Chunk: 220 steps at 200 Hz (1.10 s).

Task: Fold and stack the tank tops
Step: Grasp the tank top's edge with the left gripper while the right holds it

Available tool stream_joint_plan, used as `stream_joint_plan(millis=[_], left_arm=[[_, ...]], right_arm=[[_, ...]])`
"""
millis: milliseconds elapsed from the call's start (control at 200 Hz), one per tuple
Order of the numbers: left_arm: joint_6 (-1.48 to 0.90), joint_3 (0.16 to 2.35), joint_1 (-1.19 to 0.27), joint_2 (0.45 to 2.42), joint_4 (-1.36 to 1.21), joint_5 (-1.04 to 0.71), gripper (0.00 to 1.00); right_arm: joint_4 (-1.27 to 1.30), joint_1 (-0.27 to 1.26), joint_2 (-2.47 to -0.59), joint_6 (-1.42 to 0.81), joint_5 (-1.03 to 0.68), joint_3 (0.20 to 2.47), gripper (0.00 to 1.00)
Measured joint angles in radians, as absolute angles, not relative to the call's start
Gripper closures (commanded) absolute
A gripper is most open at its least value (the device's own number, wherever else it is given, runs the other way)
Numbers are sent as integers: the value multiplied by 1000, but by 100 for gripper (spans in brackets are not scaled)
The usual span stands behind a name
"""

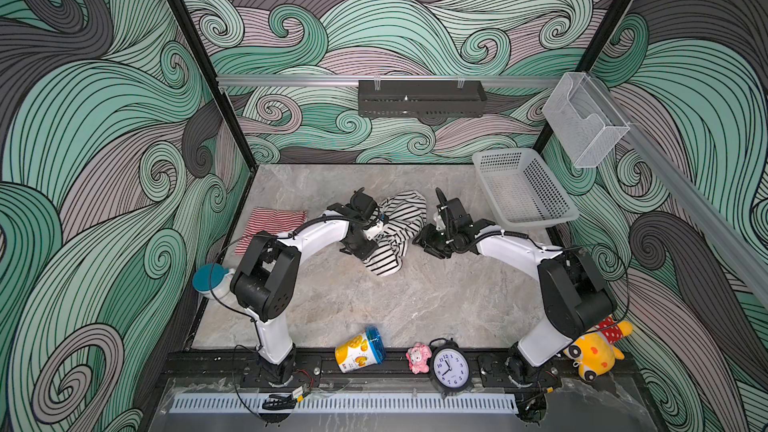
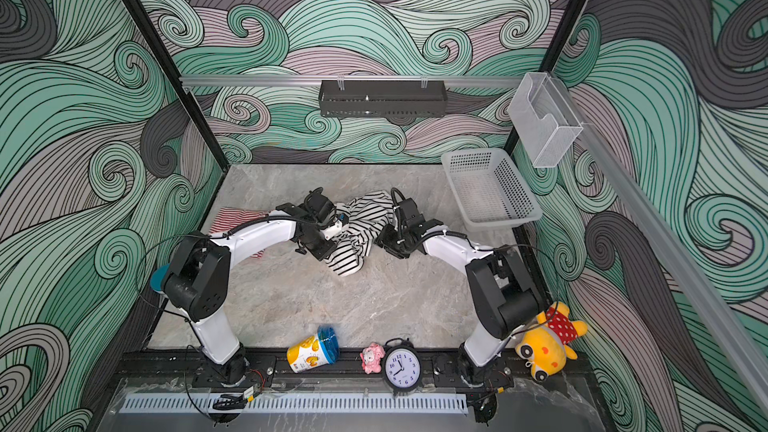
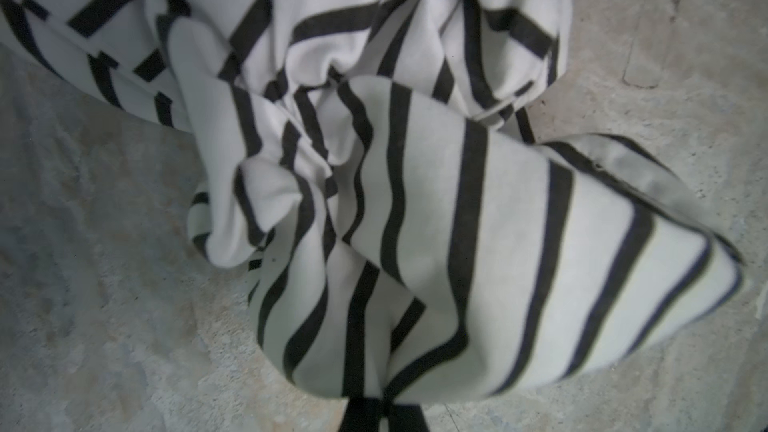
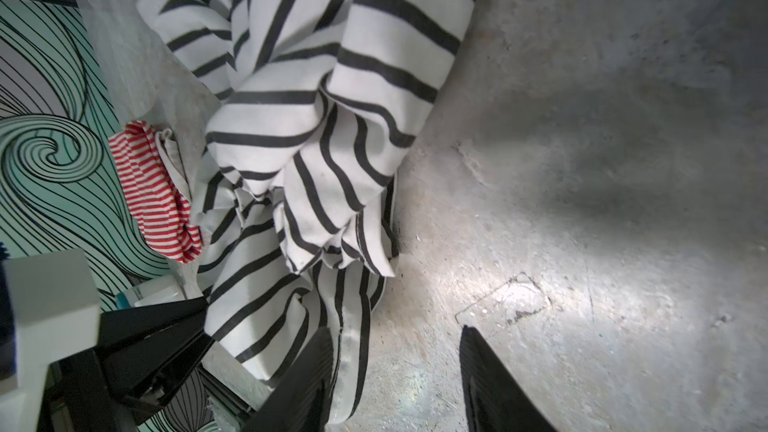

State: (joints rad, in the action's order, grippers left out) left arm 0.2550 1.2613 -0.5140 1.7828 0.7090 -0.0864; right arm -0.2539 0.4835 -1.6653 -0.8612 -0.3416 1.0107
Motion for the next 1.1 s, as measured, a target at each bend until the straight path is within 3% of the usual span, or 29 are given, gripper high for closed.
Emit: stream_joint_plan(millis=[375,736,846,1101], left_arm=[[285,1261,-320,1628,714,-90,99],[294,1208,-288,1605,714,-68,54],[294,1145,-286,1540,722,-58,49],[304,1086,-282,1432,737,-44,48]], right_arm=[[-155,537,-1834,-891,-429,1095,51],[-147,632,-1951,-891,-457,1249,55],[-166,654,-1988,-888,-458,1296,57],[-236,662,-2024,-867,-453,1316,57]])
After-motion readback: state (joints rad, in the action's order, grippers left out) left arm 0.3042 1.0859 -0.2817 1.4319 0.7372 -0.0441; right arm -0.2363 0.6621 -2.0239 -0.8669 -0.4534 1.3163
